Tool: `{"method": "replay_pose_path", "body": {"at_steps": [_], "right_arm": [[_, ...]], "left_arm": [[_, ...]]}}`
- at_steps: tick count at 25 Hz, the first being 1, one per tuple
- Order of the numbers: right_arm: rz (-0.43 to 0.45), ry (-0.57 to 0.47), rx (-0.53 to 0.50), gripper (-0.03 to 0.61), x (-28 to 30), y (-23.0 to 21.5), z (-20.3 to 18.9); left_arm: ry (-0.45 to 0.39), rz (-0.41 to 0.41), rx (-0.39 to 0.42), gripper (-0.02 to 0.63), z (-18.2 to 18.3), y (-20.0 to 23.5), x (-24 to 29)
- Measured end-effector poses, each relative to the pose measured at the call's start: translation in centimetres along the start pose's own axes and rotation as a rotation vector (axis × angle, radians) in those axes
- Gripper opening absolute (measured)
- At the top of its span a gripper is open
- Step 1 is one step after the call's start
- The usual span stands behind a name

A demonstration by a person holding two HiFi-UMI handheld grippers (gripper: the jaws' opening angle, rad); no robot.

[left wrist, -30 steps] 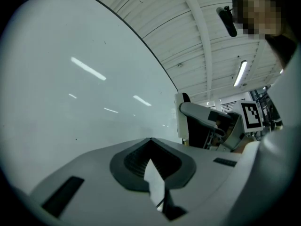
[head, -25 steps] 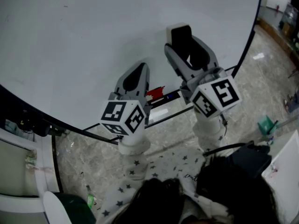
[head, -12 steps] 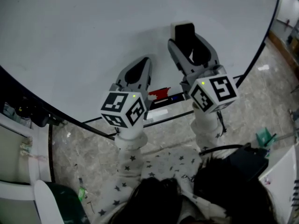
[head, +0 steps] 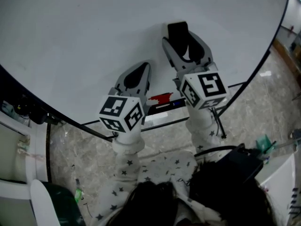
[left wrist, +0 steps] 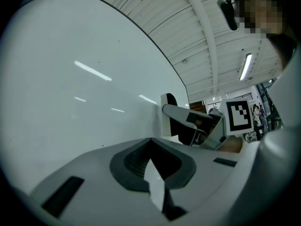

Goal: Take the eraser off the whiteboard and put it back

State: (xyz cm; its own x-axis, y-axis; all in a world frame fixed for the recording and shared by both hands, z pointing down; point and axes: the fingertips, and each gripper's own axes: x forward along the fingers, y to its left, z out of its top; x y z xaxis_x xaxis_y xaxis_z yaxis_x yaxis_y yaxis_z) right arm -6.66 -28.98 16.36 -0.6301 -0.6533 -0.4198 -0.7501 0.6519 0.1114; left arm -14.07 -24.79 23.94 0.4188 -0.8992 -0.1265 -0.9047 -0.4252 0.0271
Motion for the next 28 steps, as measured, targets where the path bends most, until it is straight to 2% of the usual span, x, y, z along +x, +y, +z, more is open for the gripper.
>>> {"method": "replay_pose_path", "body": {"at_steps": [11, 20, 25, 28], "right_arm": [[-0.03, 0.004, -0.036, 0.256, 1.7, -0.2, -0.9], [-0.075, -0.011, -0.105, 0.256, 1.7, 0.0, -0.8], [-0.098, -0.022, -0.19, 0.256, 1.8, 0.4, -0.7], [-0.11, -0.038, -0.188, 0.256, 1.8, 0.3, -0.5]], "left_arm": [[0.01, 0.01, -0.009, 0.002, -0.8, 1.0, -0.1], [-0.001, 0.013, -0.013, 0.002, -0.6, 1.2, -0.2], [0.001, 0.011, -0.021, 0.002, -0.9, 1.0, -0.1], [0.001, 0.008, -0.027, 0.002, -1.0, 0.8, 0.0]]}}
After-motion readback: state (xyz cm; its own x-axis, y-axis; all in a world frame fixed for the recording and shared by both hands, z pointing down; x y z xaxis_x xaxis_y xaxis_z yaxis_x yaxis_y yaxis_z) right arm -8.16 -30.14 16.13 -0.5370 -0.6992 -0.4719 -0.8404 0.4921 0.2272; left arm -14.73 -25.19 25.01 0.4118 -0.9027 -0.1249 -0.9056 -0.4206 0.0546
